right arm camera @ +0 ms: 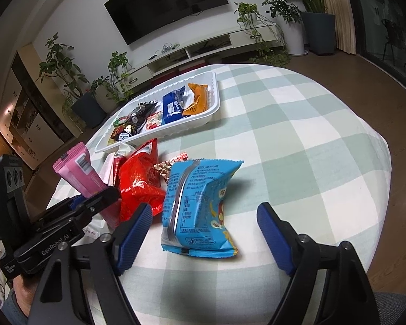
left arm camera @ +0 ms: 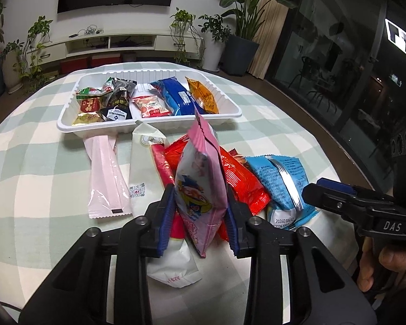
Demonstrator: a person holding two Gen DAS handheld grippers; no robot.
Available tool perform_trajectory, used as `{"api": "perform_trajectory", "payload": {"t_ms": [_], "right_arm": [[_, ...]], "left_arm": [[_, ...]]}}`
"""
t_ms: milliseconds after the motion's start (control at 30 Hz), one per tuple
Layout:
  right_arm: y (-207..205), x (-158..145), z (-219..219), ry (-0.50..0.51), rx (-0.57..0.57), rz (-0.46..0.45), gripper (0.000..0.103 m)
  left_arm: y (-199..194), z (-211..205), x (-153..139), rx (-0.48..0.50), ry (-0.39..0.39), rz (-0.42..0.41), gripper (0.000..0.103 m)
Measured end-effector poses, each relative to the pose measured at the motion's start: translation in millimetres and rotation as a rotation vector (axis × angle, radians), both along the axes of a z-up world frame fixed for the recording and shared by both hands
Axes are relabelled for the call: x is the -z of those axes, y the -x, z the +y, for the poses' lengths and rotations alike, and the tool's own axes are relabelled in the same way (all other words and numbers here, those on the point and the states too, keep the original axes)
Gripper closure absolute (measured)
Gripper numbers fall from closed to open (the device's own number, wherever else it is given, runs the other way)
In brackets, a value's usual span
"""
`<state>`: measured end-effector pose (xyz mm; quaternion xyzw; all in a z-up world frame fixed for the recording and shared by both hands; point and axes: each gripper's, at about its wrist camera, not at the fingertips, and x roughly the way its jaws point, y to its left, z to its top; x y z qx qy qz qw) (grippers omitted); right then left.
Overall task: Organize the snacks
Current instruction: 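Grasp the pink packet with the left tool and lift it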
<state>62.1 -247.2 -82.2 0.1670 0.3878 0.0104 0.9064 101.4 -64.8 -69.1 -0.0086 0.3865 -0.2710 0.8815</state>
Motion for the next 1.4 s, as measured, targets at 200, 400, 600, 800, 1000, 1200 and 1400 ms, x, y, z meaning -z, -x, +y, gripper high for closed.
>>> {"api": "perform_trajectory", "payload": {"t_ms": [200, 400, 600, 800, 1000, 1200, 1400], "right_arm": [[-1, 1, 3, 0.020, 0.001, 0.005, 0.021], [-6, 5, 6, 0.037, -0.005, 0.029, 0.021], [-13, 14, 12, 0.050, -0.019, 0.071, 0.024], [-12, 15, 13, 0.062, -0.021, 0.075, 0.024], [-10, 15, 17, 0.084, -0.034, 0.077, 0.024], [-11, 17, 19, 0.100, -0.039, 0.091, 0.024], [-13, 18, 21, 0.105, -0.035, 0.114, 0.024]], "left_arm": [[1, 10, -6, -0.009, 0.018, 0.018, 0.073], [5, 30, -18, -0.002, 0.078, 0.104, 0.073], [9, 37, -14, 0.023, 0.059, 0.165, 0.075], [25, 34, -10, 0.030, -0.035, 0.153, 0.071], [34, 47, -1, 0.028, -0.128, 0.175, 0.061], [40, 39, 12, 0.058, -0.218, 0.196, 0.059], [42, 33, 17, 0.083, -0.266, 0.182, 0.072]]}}
